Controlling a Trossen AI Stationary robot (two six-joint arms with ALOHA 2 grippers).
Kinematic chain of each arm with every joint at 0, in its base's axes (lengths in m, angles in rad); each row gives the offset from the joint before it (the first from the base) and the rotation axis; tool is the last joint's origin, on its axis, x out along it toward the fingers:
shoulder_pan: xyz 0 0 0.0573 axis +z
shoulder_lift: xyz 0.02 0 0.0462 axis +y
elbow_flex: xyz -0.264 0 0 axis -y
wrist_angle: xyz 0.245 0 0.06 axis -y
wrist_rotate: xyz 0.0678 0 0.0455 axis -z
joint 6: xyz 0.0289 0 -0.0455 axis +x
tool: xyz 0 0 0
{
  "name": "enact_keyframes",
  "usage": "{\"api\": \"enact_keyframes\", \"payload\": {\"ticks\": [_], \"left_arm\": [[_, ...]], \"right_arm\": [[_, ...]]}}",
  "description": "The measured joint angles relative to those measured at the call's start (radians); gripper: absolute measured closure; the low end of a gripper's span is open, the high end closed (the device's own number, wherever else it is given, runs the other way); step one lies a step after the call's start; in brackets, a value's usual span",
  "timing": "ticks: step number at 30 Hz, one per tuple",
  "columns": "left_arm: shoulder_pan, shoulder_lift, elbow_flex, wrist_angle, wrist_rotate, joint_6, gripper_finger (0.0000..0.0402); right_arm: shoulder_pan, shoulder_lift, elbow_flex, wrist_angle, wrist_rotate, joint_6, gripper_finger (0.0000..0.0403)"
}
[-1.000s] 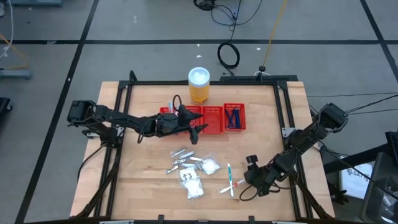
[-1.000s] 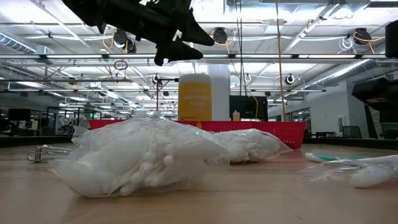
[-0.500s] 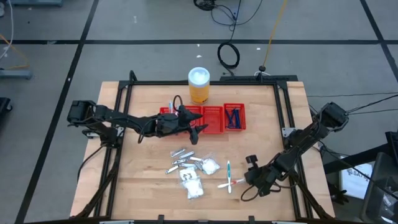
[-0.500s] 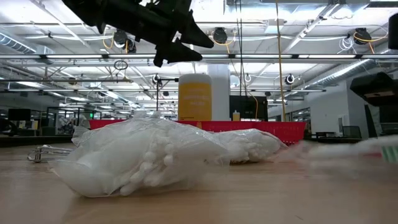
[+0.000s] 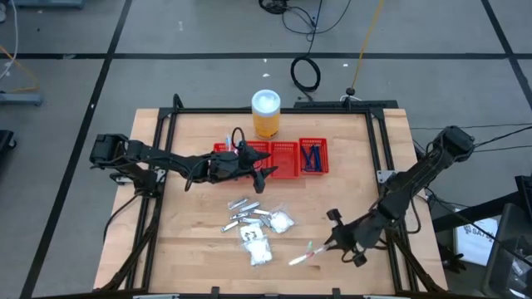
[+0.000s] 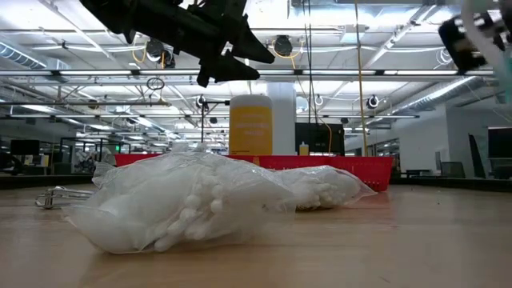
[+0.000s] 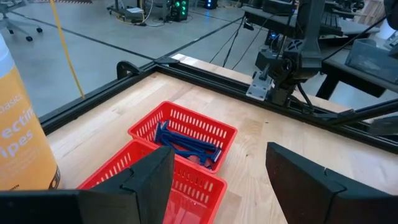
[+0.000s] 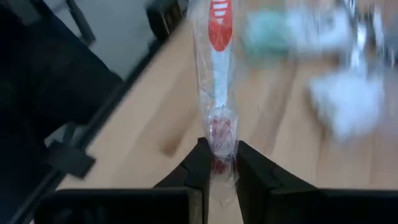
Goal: Pick & Place Travel size toiletries
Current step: Put the red toothbrush into the left red basket
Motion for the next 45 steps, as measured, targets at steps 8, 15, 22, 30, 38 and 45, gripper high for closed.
{"api": "enact_keyframes", "payload": {"ticks": [8,15,22,30,38,45], "left_arm": [[0.0,0.0,0.0,-0.022,-0.001,-0.023,0.0151],[0.0,0.0,0.0,-0.022,-0.001,-0.024,0.0151],[0.0,0.0,0.0,-0.002,-0.001,-0.018,0.0151],[-0.042,0.014,0.0,0.121,0.074,0.106,0.0151],[-0.093,0.18,0.031,0.544,0.101,0.346,0.0151],[-0.09,0.347,0.181,0.585,0.135,0.361,0.0151]], "right_arm": [[-0.033,0.0,-0.128,0.328,0.161,-0.162,0.0365],[-0.126,0.0,-0.251,0.595,0.216,-0.202,0.0366],[-0.215,-0.024,-0.372,0.955,0.218,-0.353,0.0367],[-0.314,-0.106,-0.544,1.318,0.29,-0.36,0.0366],[-0.342,-0.105,-0.583,1.311,0.286,-0.306,0.0365],[-0.342,-0.105,-0.583,1.289,0.285,-0.311,0.0365]]}}
